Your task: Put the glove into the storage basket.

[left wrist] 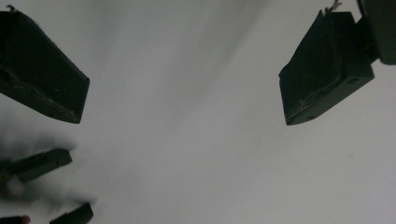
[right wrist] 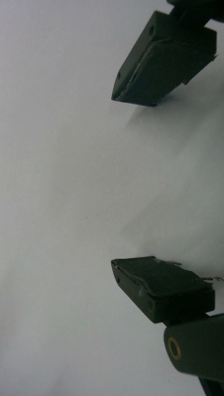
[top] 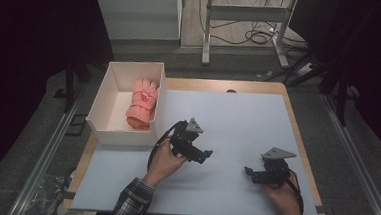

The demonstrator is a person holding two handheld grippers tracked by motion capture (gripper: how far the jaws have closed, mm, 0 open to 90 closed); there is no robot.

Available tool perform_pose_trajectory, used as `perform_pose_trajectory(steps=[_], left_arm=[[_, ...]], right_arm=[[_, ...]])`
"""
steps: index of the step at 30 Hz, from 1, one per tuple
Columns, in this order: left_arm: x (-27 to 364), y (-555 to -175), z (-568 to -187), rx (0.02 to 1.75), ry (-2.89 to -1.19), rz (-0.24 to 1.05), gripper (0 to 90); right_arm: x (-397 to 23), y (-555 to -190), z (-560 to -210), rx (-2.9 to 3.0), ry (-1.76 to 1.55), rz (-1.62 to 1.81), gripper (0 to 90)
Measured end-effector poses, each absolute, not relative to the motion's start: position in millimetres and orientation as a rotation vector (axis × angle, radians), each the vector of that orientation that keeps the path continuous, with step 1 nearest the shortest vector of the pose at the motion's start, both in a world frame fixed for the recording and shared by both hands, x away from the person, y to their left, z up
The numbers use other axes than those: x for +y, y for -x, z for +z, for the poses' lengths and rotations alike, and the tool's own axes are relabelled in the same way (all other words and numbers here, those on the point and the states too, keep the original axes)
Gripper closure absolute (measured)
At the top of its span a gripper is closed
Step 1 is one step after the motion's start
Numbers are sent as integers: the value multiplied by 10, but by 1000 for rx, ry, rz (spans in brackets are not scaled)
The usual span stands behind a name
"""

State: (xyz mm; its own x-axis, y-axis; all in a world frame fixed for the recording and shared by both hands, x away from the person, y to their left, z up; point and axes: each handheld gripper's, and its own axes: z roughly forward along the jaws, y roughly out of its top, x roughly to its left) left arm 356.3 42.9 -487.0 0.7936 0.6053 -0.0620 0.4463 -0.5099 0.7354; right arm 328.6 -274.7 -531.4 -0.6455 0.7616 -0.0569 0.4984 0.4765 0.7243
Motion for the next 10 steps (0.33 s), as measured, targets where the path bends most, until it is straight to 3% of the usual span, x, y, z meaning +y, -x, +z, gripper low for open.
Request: perform_pose_trajectory(steps=[10], left_arm=[[416,-3525,-5214,762,-2220,239,15]], right_arm=[[-2749,-3286,-5316,2356,-1060,976,163]])
